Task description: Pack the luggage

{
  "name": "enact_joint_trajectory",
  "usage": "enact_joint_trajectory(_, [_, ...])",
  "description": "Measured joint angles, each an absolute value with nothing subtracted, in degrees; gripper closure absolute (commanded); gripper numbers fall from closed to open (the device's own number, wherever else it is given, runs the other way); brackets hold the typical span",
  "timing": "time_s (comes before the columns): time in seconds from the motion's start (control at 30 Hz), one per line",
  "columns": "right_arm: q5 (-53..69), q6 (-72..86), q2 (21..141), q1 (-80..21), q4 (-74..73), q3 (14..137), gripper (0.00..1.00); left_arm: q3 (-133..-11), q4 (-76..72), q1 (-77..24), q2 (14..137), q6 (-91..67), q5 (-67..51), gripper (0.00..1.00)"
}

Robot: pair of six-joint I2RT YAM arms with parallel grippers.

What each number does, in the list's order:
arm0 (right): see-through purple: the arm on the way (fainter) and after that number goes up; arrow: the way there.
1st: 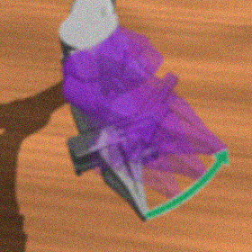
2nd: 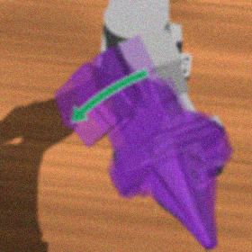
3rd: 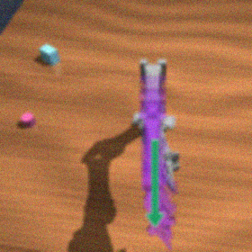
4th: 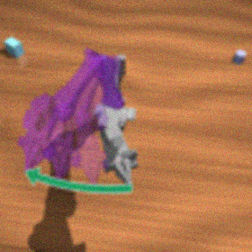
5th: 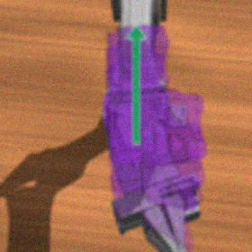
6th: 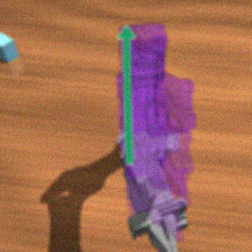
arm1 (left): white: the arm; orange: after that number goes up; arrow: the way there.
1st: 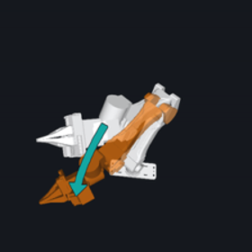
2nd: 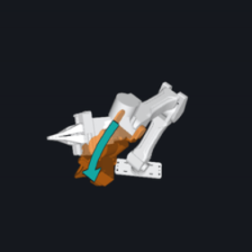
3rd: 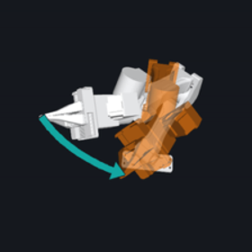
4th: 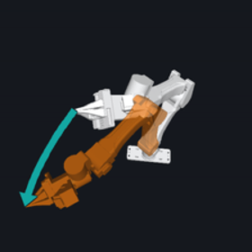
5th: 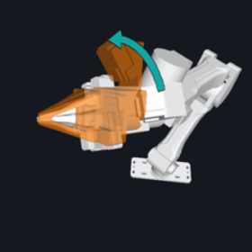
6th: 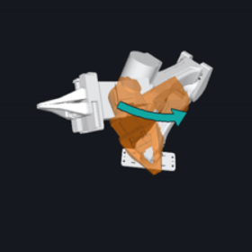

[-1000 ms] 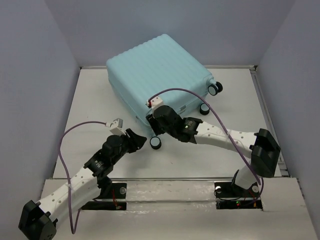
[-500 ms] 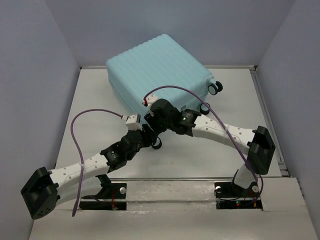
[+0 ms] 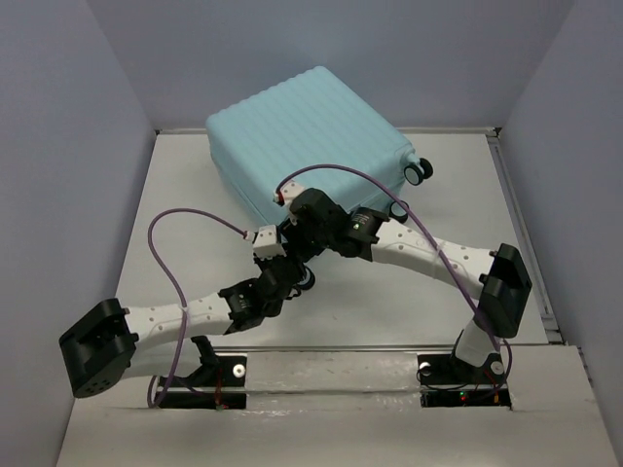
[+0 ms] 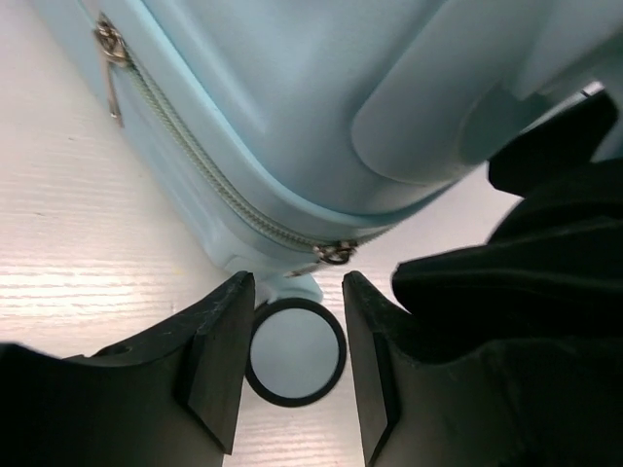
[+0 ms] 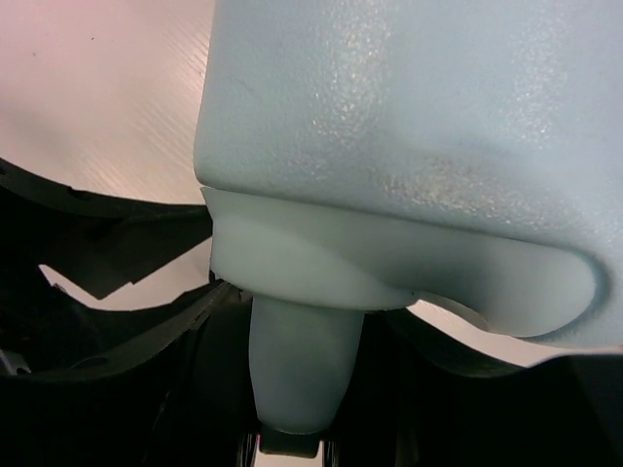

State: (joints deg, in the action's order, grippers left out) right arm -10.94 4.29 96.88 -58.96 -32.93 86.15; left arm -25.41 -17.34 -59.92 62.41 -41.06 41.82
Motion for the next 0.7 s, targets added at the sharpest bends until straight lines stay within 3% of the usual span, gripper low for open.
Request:
enact_joint_trajectory(0.2, [-11.44,4.05,96.77,-59.31,-32.95,86.21,0.93,-26.59,-18.11,-61.41,66.52,-43.33,48.66,0.53])
enact_joint_trajectory(0.53, [-13.52,3.2,93.76,-59.64,-30.3,82.72,0.93,-27.24,-20.27,-63.29,67.31,-40.58,51.51,0.37])
enact_joint_trajectory(0.57, [-13.54,3.11,93.45,-59.64,-30.3,82.48,0.93,-27.24,-20.75,-63.44,67.57,-40.29,51.59,0.38])
enact_joint_trajectory(0.63, [-13.52,2.76,92.95,-59.64,-30.26,81.95,0.93,-27.24,-21.45,-63.77,67.81,-40.1,52.23,0.58])
enact_joint_trajectory(0.7, [-12.99,3.05,92.51,-59.64,-29.54,81.52,0.93,-27.07,-23.97,-63.9,67.81,-39.99,52.36,0.68])
